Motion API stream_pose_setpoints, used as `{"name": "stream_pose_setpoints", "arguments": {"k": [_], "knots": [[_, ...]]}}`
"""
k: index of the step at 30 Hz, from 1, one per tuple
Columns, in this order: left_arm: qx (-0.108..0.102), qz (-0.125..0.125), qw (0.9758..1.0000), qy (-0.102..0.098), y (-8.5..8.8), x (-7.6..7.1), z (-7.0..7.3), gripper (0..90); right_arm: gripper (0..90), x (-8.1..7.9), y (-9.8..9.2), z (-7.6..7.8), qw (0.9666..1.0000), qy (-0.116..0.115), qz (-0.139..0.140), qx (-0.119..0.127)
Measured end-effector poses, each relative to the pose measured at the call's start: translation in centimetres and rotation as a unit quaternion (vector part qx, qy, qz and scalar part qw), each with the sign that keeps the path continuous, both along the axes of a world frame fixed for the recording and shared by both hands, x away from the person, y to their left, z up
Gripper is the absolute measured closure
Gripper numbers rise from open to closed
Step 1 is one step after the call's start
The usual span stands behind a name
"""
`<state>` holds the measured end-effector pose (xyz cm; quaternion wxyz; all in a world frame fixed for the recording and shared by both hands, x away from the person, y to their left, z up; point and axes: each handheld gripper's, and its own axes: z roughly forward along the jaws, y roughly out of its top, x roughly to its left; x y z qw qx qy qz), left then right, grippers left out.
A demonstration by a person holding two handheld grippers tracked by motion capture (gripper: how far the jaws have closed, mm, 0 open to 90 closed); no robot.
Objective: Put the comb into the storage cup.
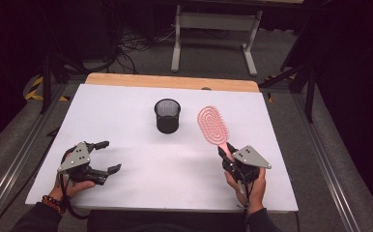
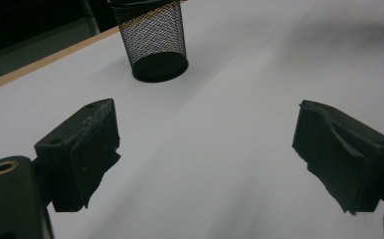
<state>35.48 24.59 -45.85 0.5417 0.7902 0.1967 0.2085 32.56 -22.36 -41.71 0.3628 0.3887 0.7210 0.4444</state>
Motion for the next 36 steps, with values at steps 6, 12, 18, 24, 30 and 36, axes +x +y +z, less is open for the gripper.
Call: {"name": "stream_pose_setpoints", "arguments": {"k": [6, 12, 18, 24, 30, 36], "knots": [[-0.018, -0.023, 0.9996, 0.005, -0.5, 0.8, 0.7, 11.2, 69.0, 0.1, 0.7, 0.3, 0.9998, -0.015, 0.013, 0.004], [-0.027, -0.027, 0.9992, 0.008, -1.4, 1.6, 1.3, 10.3, 69.0, 0.5, 1.7, 0.6, 0.9992, -0.03, 0.025, 0.008], [-0.022, -0.044, 0.9987, 0.01, -3.1, 2.2, 1.8, 10.2, 69.0, 0.9, 3.0, 0.5, 0.9984, -0.042, 0.036, 0.007], [-0.009, -0.051, 0.9986, 0.01, -4.8, 2.3, 2.3, 10.4, 69.0, 0.9, 3.8, 0.5, 0.9971, -0.057, 0.05, 0.001], [-0.035, -0.053, 0.9977, 0.02, -6.0, 2.6, 2.8, 10.3, 69.0, 0.9, 4.3, 0.5, 0.996, -0.062, 0.064, 0.003], [-0.069, -0.062, 0.9948, 0.044, -7.9, 3.3, 3.6, 13.6, 69.0, 0.8, 4.6, 0.4, 0.9946, -0.069, 0.076, 0.01]]}}
